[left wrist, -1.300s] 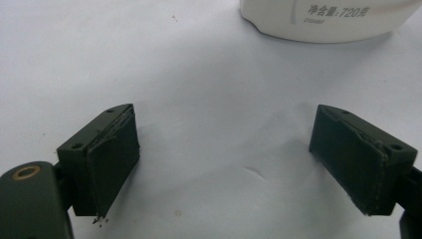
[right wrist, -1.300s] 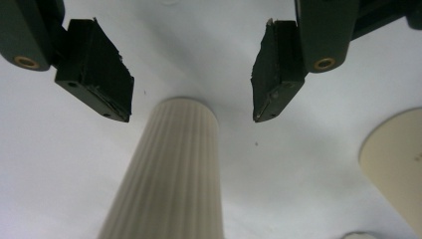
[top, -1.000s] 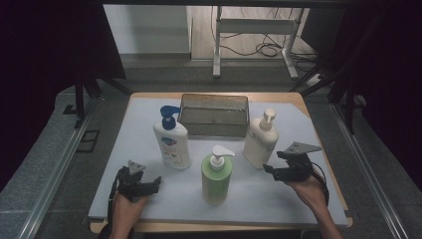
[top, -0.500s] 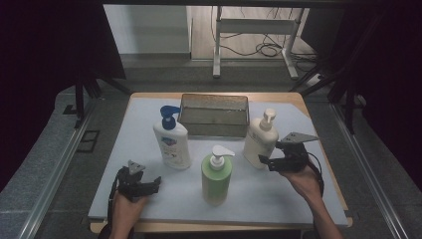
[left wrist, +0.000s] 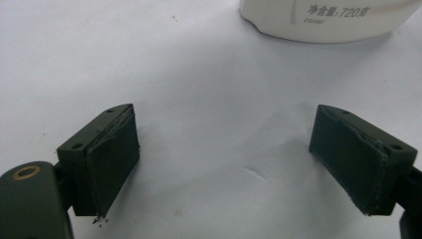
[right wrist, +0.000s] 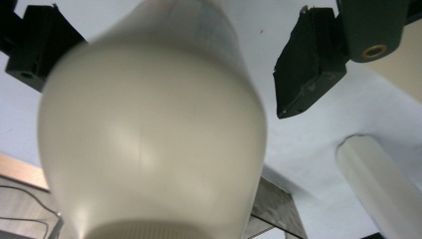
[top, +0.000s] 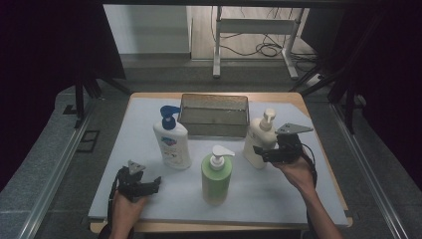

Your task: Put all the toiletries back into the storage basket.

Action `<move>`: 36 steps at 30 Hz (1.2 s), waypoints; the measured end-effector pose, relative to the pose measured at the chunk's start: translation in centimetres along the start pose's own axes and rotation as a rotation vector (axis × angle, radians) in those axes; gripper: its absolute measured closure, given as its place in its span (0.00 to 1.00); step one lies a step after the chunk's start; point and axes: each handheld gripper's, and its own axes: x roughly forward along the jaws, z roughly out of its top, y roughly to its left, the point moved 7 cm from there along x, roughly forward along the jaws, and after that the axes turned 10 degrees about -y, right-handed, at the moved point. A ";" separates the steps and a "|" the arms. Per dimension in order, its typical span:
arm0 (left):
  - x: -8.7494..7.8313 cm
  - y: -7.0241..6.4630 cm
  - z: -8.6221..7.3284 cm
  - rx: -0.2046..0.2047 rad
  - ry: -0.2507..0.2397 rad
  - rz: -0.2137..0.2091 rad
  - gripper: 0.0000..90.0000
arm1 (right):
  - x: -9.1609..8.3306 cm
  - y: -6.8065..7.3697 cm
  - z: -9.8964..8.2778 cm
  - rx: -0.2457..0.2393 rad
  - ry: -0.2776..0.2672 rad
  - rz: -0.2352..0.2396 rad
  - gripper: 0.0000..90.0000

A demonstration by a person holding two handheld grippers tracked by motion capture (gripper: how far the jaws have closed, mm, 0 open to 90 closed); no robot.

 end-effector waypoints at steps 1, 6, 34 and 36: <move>0.0 0.0 0.0 0.000 0.000 0.000 0.13 | 0.2 -0.1 0.1 -0.008 0.002 -0.006 0.17; 0.0 0.0 0.0 0.000 0.000 0.000 0.13 | 0.9 -0.2 0.6 -0.014 0.003 -0.027 0.23; 0.0 0.0 0.0 0.000 -0.001 0.000 0.13 | 1.1 -0.2 1.5 -0.031 0.036 -0.047 0.43; 0.0 0.0 0.0 0.000 -0.001 0.000 0.13 | 1.0 0.0 1.7 -0.036 0.041 -0.043 0.43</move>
